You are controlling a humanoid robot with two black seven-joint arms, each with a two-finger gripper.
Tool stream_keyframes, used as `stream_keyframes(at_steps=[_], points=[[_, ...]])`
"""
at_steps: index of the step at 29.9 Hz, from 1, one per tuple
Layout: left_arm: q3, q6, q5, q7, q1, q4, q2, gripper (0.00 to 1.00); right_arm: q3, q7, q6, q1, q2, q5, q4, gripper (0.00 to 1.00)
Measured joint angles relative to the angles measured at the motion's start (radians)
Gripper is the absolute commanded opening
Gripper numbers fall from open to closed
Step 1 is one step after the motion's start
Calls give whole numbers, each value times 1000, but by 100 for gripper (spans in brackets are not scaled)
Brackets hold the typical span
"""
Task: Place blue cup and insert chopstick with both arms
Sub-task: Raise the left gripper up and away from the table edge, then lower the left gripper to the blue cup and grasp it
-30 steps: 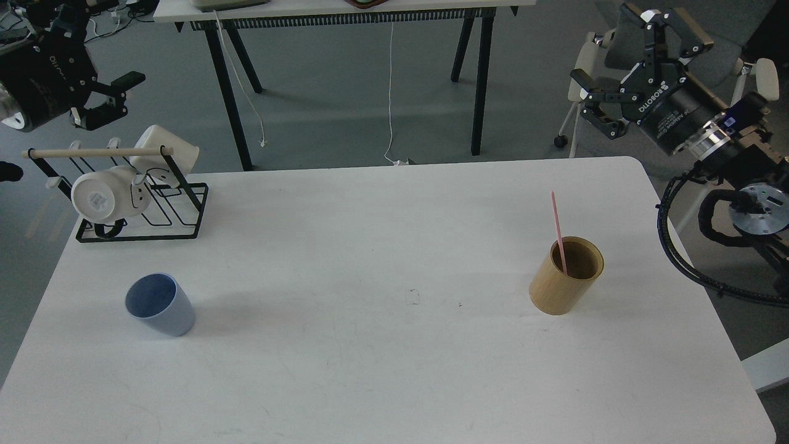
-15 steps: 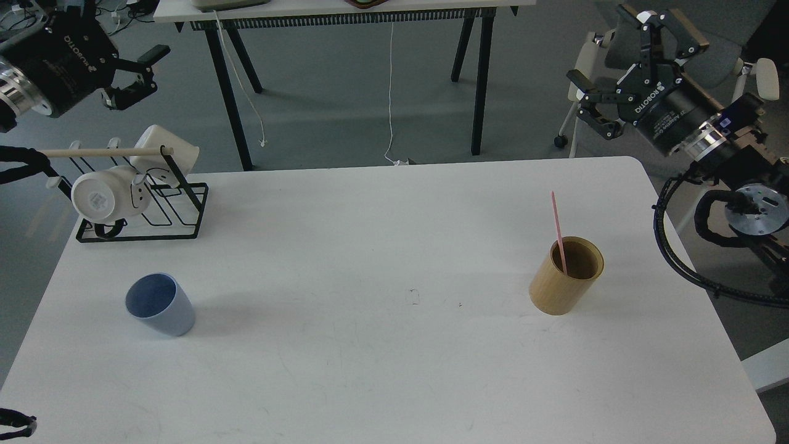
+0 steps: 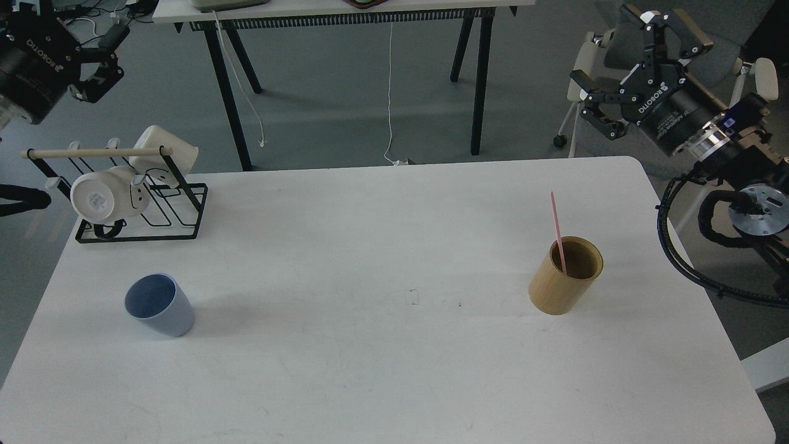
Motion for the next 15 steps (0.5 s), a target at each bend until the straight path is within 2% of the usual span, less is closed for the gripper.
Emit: stream_keyframes(at_steps=[4,9,12,15], points=[[3,0,98,-15,79,-113,49,100,-1,0,0,-6,4,0,0,99],[5,0,430,-46,174,-234,74,100,-1,0,0,-10,5,0,0,99],[5,0,628,-133,202,-248,95,100,-1,0,0,-13,4,0,0,99],[16,0,774,-264,238,-251,160,100,0,0,0,-17,-1,0,0,99]])
